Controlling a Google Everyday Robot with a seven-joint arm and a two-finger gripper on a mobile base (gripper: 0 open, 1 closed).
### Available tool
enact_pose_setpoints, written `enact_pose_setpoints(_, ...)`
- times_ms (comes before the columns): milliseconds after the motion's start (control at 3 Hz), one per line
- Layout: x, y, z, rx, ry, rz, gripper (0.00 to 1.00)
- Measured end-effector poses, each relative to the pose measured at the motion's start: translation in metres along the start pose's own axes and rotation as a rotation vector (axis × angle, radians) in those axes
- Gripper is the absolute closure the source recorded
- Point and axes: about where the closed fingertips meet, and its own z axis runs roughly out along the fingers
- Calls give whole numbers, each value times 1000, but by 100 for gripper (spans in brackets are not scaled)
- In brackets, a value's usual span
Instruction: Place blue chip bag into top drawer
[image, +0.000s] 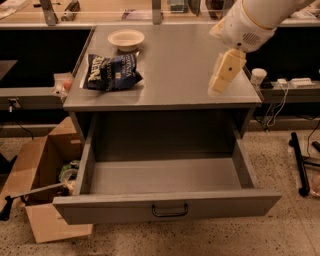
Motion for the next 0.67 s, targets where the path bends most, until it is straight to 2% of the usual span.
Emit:
enact_pose_setpoints(333, -50, -38, 36, -33, -183, -4, 0)
enact_pose_setpoints(667, -50, -38, 36, -32, -183, -4, 0)
